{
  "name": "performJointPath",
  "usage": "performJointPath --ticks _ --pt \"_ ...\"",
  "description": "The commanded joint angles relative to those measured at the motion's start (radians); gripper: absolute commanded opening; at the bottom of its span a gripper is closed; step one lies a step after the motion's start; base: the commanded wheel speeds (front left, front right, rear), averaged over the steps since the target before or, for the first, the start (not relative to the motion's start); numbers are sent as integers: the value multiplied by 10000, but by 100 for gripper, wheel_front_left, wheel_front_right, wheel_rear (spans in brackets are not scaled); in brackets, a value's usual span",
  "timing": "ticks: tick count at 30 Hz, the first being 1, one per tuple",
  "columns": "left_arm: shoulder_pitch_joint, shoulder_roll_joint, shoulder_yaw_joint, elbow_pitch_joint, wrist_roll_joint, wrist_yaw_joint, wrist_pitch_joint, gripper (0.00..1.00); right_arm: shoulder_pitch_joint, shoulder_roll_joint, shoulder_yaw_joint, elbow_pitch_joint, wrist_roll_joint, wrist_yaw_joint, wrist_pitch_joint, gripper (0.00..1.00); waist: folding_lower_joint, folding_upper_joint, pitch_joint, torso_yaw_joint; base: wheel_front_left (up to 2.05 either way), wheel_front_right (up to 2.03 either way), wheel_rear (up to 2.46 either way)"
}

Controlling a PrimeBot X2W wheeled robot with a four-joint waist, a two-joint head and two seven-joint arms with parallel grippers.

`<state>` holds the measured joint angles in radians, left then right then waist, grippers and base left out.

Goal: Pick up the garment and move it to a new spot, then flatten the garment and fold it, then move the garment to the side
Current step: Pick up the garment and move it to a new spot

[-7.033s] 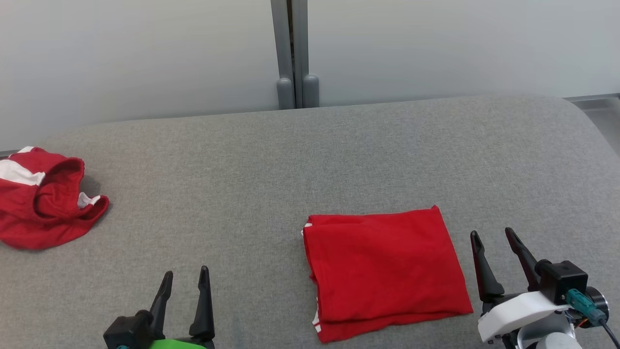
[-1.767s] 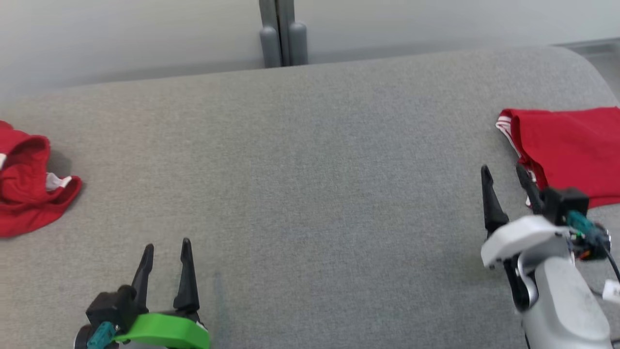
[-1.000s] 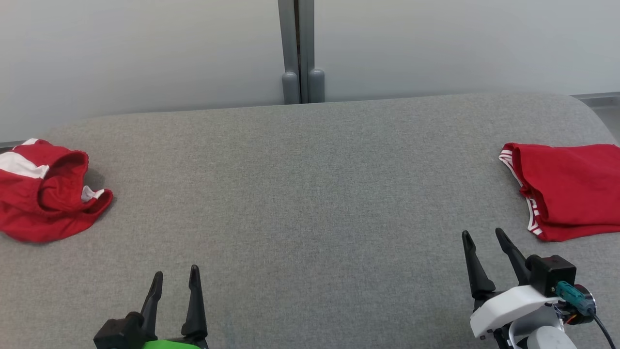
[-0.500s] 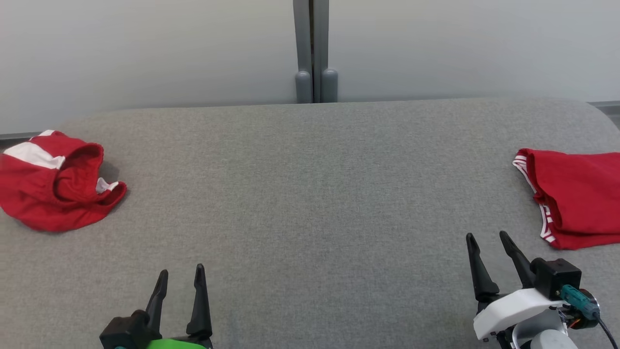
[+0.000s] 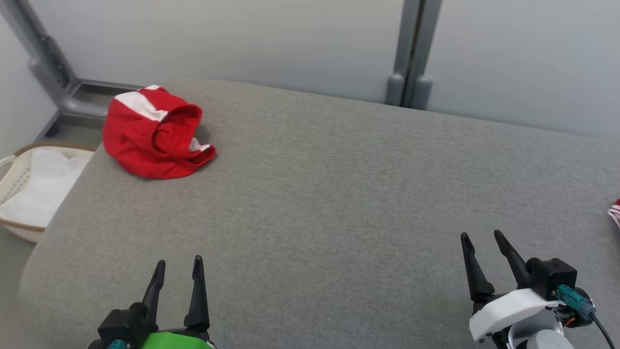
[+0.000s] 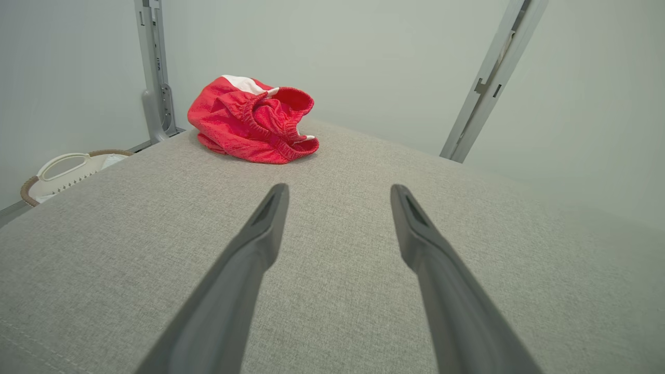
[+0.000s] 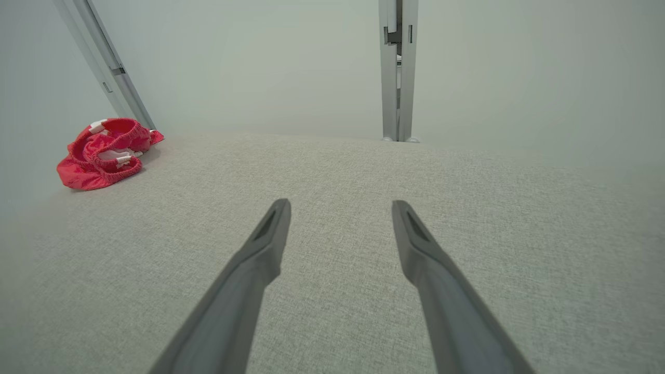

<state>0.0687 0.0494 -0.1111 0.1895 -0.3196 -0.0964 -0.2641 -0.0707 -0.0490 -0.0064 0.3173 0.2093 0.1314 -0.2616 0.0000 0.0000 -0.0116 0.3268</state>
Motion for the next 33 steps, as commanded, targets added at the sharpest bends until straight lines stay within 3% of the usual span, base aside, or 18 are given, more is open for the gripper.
performJointPath --ticks 1,5,18,26,28,33 --pt "-47 23 29 -48 44 -34 2 100 86 -36 51 4 55 -16 -42 100 0 0 -67 1559 0 0 0" --pt "124 23 318 -287 -67 44 2 100 -150 -31 488 103 35 -16 -42 100 0 0 51 1889 0 0 0" --pt "669 21 744 -1196 -338 470 2 100 -906 -43 1454 517 -28 -16 -44 100 0 0 323 2050 0 0 0" --pt "632 27 1068 -1348 -71 390 2 100 -1032 -43 1590 456 73 -16 -43 100 0 0 293 2039 0 0 0" --pt "330 187 1182 -1285 65 273 2 100 -960 -43 1498 373 13 -16 -44 100 0 0 298 2047 0 0 0" --pt "-1189 1190 1154 -846 482 -57 27 100 -749 -42 972 103 -414 -16 -44 100 0 0 475 2061 0 0 0"
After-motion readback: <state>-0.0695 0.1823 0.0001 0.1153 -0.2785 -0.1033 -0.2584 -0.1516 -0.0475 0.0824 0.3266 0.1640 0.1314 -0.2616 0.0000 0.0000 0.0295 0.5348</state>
